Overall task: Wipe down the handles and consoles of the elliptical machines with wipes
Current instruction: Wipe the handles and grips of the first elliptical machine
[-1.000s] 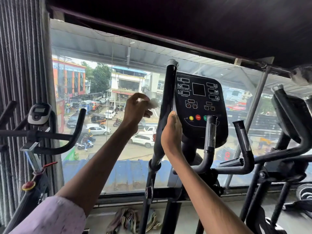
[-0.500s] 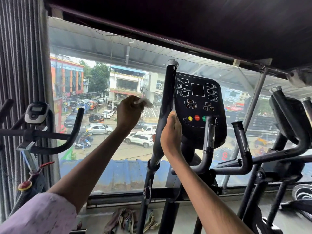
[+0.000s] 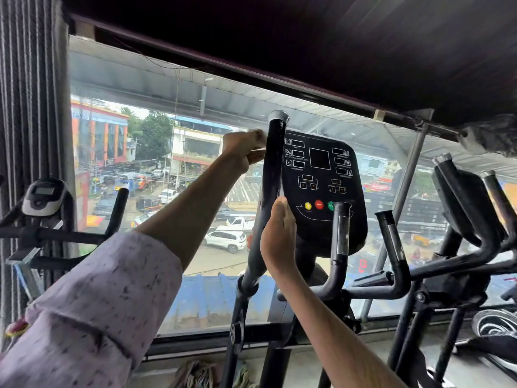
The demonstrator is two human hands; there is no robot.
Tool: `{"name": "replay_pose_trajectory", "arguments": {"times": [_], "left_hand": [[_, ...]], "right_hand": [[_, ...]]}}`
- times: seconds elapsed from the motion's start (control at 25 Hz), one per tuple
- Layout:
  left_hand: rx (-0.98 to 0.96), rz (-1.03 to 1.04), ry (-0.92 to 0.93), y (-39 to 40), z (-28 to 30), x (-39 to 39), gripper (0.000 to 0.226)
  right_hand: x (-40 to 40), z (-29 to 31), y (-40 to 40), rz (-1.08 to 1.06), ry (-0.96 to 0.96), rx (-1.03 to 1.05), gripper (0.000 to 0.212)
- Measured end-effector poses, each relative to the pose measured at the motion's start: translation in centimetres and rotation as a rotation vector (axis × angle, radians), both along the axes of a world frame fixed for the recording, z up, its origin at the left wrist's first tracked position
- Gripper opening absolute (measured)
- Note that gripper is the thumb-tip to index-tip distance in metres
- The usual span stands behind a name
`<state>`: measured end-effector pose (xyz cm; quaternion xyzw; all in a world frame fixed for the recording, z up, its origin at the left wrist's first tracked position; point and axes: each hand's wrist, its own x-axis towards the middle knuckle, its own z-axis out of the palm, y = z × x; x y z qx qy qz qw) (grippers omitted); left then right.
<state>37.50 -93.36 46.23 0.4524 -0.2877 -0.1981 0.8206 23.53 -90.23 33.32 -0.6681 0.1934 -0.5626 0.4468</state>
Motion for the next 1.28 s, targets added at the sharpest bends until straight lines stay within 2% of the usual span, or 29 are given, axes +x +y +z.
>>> {"name": "replay_pose_trajectory", "arguments": {"times": [0.12, 0.28, 0.36, 0.6, 0.68, 0.72, 0.8, 0.84, 0.92, 1.04, 1.28], "left_hand": [[-0.047, 0.000, -0.052, 0.1, 1.0, -0.6, 0.016], [-0.017, 0.158, -0.217, 0.2, -1.6, -1.1, 0.024], [-0.022, 0.161, -0.258, 0.7, -2.7, -1.5, 0.022], [0.055, -0.052, 0.007, -0.6, 0.5, -0.9, 0.009], [0.054, -0.093, 0.061, -2.2, 1.9, 0.3, 0.027], [0.051, -0.103, 0.056, -3.2, 2.3, 1.3, 0.033], [0.014, -0.120, 0.040, -2.2, 2.0, 0.4, 0.027], [0.007, -0.107, 0.001, -1.0, 1.4, -0.6, 0.019], [0.018, -0.080, -0.106, 0.3, -0.8, -1.0, 0.024], [-0.011, -0.219, -0.182, 1.8, -3.7, -0.5, 0.023], [0.084, -0.244, -0.058, -0.6, -2.0, 0.6, 0.024]], "right_hand": [[-0.2, 0.1, 0.0, 0.025, -0.008, -0.001, 0.041], [0.4, -0.2, -0.2, 0.003, -0.004, 0.008, 0.038], [0.7, -0.4, -0.1, 0.014, -0.002, 0.035, 0.030], [0.2, 0.0, -0.1, 0.010, -0.017, 0.013, 0.041], [0.4, -0.2, -0.5, 0.010, -0.024, 0.019, 0.043], [0.3, -0.2, -0.5, 0.009, -0.026, 0.019, 0.044], [0.2, -0.2, -0.4, 0.005, -0.037, 0.003, 0.043], [0.2, -0.3, -0.5, 0.005, -0.048, 0.005, 0.043], [0.1, -0.2, -0.3, 0.018, -0.075, -0.006, 0.046], [0.7, -0.3, -0.4, 0.008, -0.088, 0.008, 0.053], [1.2, -0.8, -0.9, -0.030, -0.065, 0.013, 0.053]]}}
